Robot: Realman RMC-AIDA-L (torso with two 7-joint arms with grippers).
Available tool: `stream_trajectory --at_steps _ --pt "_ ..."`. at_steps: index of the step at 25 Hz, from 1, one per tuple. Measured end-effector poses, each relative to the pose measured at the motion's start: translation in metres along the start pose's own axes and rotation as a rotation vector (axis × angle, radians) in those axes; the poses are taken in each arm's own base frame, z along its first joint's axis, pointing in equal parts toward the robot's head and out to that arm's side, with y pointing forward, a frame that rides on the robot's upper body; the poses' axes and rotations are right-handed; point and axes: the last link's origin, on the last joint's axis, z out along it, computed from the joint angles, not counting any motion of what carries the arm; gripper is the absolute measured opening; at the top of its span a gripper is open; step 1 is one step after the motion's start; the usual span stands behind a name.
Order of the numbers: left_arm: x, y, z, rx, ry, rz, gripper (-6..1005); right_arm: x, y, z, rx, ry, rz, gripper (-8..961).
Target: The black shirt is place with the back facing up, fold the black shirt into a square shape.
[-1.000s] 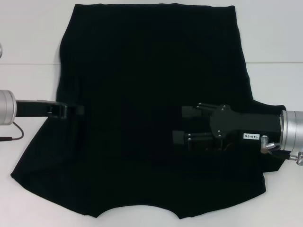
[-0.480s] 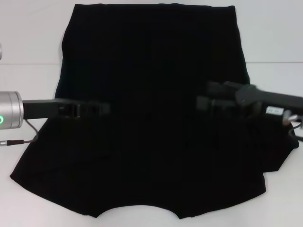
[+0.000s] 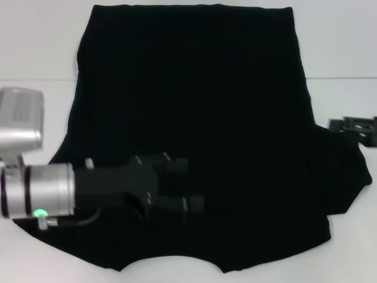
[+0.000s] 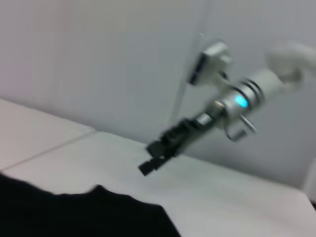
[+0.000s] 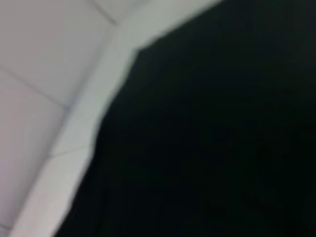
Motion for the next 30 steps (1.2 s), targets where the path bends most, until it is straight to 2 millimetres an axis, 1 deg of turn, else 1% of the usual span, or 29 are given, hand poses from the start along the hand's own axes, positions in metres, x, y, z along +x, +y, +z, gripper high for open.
stream_trajectory --at_steps 2,3,4,8,12,16,20,24,30 --pt "-0.005 0.006 0.006 -0.024 -0.017 0.053 862 0.005 -0.011 -0.015 0.074 0.059 0.080 941" --pt "-0.007 0.008 0.008 -0.034 -0.025 0.076 933 0.005 -0.011 -0.015 0.074 0.059 0.080 941" --pt "-0.008 0.009 0.009 -0.040 -0.031 0.096 933 0.010 -0.015 -0.022 0.110 0.102 0.117 941" --pt "-0.009 0.011 0.012 -0.058 -0.044 0.116 932 0.018 -0.020 -0.030 0.144 0.163 0.152 941" --pt "-0.009 0.011 0.014 -0.066 -0.058 0.123 932 0.025 -0.025 -0.031 0.193 0.217 0.172 941" --pt "-0.009 0.009 0.015 -0.058 -0.063 0.127 932 0.026 -0.028 -0.025 0.215 0.205 0.176 940" --pt "-0.009 0.009 0.015 -0.053 -0.059 0.126 933 0.025 -0.029 -0.014 0.218 0.184 0.181 940" --pt "-0.008 0.008 0.015 -0.047 -0.054 0.125 933 0.024 -0.027 -0.003 0.219 0.181 0.172 940" --pt "-0.009 0.006 0.015 -0.034 -0.058 0.122 932 0.022 -0.024 0.006 0.219 0.175 0.168 930"
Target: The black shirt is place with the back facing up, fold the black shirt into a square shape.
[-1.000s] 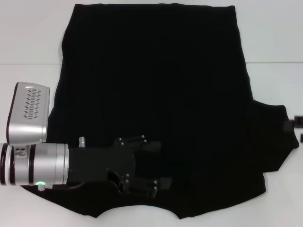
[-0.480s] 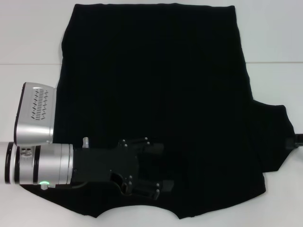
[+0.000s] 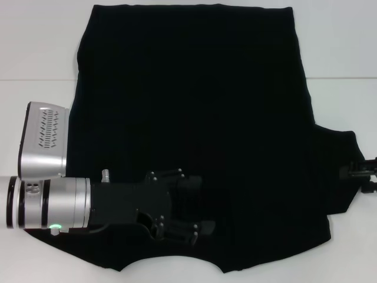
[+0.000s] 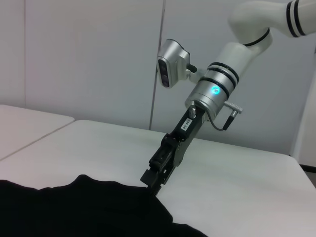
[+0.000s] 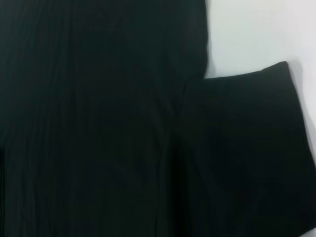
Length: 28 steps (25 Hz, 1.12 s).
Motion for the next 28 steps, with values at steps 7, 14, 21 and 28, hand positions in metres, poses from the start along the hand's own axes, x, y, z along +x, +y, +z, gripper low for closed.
stream_trajectory --at_steps 7,14,21,28 --pt "-0.0011 -0.0011 0.0000 0.007 -0.007 -0.002 933 0.0001 0.0017 0.0047 0.004 -0.001 0.003 885" --pt "-0.0011 -0.0021 -0.0008 0.013 -0.006 -0.001 932 0.0012 -0.0010 0.0047 0.011 -0.006 0.014 728" --pt "-0.0001 -0.0034 -0.0019 0.020 -0.005 0.003 933 -0.0014 -0.0005 0.0089 0.027 -0.029 0.008 453" --pt "-0.0004 -0.0051 -0.0028 0.030 -0.008 0.004 932 -0.0017 -0.0010 0.0102 0.032 -0.032 0.010 229"
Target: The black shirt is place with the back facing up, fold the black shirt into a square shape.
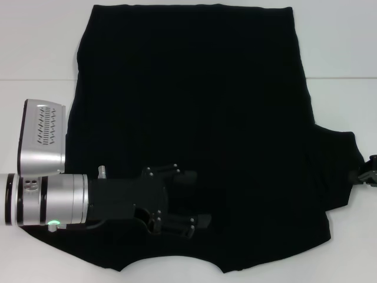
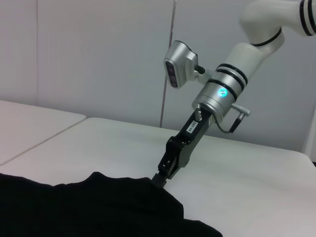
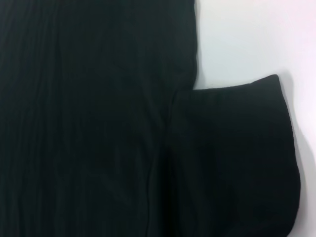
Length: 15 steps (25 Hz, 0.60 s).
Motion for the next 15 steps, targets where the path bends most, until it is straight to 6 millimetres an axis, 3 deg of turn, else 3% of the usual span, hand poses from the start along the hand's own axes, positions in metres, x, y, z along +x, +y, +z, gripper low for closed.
stream_trajectory --at_steps 8,15 --pt "0.000 -0.001 0.000 0.003 -0.002 0.004 933 0.003 -0.006 -0.001 0.009 -0.011 0.016 62" --pt "0.000 0.000 0.000 0.003 -0.002 0.001 933 0.004 -0.025 -0.014 0.016 -0.087 0.048 0"
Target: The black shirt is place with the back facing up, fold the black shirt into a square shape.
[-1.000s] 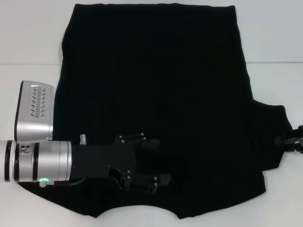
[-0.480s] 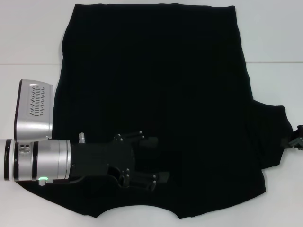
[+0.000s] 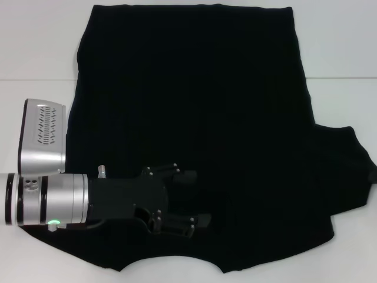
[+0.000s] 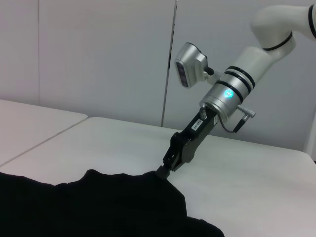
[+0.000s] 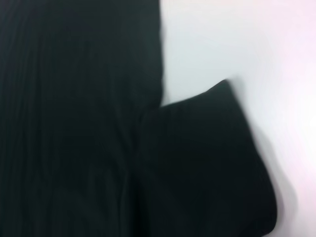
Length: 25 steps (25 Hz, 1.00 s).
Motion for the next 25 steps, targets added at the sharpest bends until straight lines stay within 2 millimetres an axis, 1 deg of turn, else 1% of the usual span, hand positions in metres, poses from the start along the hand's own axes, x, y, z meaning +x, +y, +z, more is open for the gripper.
stream_trajectory --at_steps 3,8,14,18,20,21,22,25 --pt "0.000 0.001 0.001 -0.002 0.004 -0.003 932 0.000 -0.008 -0.007 -0.004 -0.036 0.011 7" --pt "0.000 0.001 0.002 -0.002 0.011 -0.006 932 -0.001 -0.015 -0.012 -0.005 -0.073 0.005 23" --pt "0.000 0.002 0.003 -0.002 0.015 -0.010 932 -0.003 -0.015 -0.011 0.000 -0.091 -0.015 43" --pt "0.000 0.002 0.003 -0.002 0.015 -0.010 932 -0.010 -0.005 -0.006 -0.014 -0.098 -0.043 56" --pt "0.000 0.002 0.003 -0.003 0.015 -0.010 932 -0.017 0.005 -0.002 -0.030 -0.106 -0.064 62" --pt "0.000 0.002 0.003 -0.003 0.015 -0.010 932 -0.022 0.015 0.002 -0.044 -0.113 -0.080 66" --pt "0.000 0.002 0.003 -0.003 0.015 -0.010 932 -0.022 0.015 0.002 -0.044 -0.113 -0.080 69" --pt "-0.001 0.002 0.003 -0.002 0.015 -0.011 932 -0.033 0.030 0.006 -0.063 -0.123 -0.111 79"
